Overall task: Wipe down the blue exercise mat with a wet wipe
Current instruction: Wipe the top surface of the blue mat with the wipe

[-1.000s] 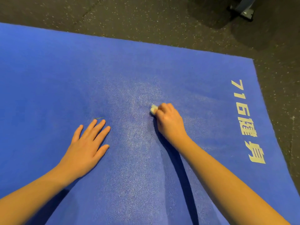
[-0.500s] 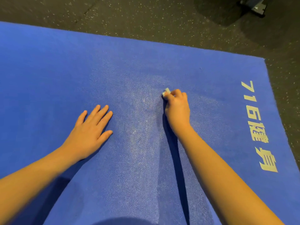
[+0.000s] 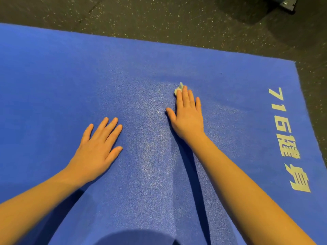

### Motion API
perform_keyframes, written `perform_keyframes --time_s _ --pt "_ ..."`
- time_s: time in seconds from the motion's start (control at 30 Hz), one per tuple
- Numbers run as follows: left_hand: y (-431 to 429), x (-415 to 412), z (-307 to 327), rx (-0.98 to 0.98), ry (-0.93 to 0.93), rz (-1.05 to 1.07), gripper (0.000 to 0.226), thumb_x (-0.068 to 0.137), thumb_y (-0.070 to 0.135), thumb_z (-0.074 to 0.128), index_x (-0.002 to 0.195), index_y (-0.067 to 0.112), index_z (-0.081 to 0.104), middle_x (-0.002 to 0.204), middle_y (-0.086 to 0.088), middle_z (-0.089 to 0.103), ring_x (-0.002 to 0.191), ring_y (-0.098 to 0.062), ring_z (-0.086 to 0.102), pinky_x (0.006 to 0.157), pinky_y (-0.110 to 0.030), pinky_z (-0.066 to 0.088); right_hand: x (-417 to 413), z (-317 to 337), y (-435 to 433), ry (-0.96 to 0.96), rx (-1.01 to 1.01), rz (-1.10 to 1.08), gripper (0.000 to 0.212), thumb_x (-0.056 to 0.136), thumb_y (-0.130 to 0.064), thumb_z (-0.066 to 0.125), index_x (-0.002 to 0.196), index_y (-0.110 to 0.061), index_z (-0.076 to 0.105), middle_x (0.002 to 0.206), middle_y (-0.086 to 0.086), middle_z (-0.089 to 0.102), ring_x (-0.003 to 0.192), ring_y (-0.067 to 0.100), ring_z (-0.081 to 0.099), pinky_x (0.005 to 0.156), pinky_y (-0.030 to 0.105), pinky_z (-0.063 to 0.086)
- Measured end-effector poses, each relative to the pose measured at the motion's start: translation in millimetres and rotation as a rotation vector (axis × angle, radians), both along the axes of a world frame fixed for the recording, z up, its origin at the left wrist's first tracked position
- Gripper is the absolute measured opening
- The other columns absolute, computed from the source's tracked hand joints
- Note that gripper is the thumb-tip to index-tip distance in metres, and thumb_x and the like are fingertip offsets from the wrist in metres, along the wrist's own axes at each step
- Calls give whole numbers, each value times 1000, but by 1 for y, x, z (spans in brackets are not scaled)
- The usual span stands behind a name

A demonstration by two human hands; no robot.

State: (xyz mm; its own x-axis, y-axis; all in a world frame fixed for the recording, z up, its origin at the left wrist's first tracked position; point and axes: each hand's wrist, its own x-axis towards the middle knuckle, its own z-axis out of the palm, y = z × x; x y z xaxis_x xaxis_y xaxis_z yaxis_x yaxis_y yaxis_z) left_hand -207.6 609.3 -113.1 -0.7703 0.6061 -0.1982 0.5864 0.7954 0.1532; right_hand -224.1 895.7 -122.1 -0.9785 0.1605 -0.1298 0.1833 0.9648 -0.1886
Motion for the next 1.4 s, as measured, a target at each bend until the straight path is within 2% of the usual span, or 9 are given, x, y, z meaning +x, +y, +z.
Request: perform_keyframes --time_s 0.1,0.23,0.43,0.6,0.8,0.97,1.17,1.33,1.4 --pt "-2 -7 2 18 -15 -13 69 100 54 10 145 10 39 155 -6 30 143 -23 17 113 -43 8 1 5 -17 10 -118 82 80 95 -55 38 154 -8 11 162 4 -5 148 26 1 119 42 3" --pt "-3 -27 0 -4 8 -79 68 100 54 11 146 11 37 155 -5 29 143 -24 20 114 -40 4 0 5 2 -31 52 271 83 95 -62 32 154 -13 1 162 2 -9 149 22 -5 120 41 -2" --pt "-3 -59 1 0 13 55 70 94 52 19 148 10 34 158 -5 22 146 -23 15 115 -52 13 -43 5 -3 -11 -102 -87 75 97 -54 37 153 -11 12 162 2 -3 148 24 1 119 42 1" --pt "-8 -58 -8 -69 64 12 66 97 47 22 147 7 35 157 -8 25 145 -26 17 113 -54 15 -38 7 12 -33 36 221 77 97 -56 33 155 -15 3 162 0 -8 149 21 -3 118 40 -2" --pt "-7 -58 -10 -66 73 20 68 100 51 11 148 8 32 157 -8 24 146 -26 17 115 -53 12 -90 3 15 -65 -76 -128 75 99 -54 31 154 -9 6 162 6 -6 149 23 -2 120 42 1" --pt "-7 -58 -12 -69 67 17 69 100 52 8 147 7 33 157 -7 25 146 -26 17 115 -52 11 -84 6 26 -5 -9 212 76 97 -52 38 154 -12 8 162 2 -3 149 20 1 118 41 2" --pt "-7 -59 -13 -70 59 14 68 100 52 9 147 9 34 157 -6 24 146 -26 17 115 -53 13 -142 2 25 -27 -151 -224 74 99 -51 32 153 -7 9 162 9 0 148 22 -1 120 40 1" --pt "-6 -58 -13 -48 67 12 68 100 51 9 145 8 37 155 -7 28 145 -27 21 113 -55 16 -136 7 4 1 -41 214 79 96 -54 38 154 -8 9 162 7 -1 148 22 3 119 39 2" --pt "-6 -59 -13 -45 69 11 67 100 50 9 145 8 37 155 -7 29 144 -27 21 113 -54 15 -144 6 23 0 41 206 75 97 -52 36 154 -11 9 162 6 2 148 21 4 119 39 2"
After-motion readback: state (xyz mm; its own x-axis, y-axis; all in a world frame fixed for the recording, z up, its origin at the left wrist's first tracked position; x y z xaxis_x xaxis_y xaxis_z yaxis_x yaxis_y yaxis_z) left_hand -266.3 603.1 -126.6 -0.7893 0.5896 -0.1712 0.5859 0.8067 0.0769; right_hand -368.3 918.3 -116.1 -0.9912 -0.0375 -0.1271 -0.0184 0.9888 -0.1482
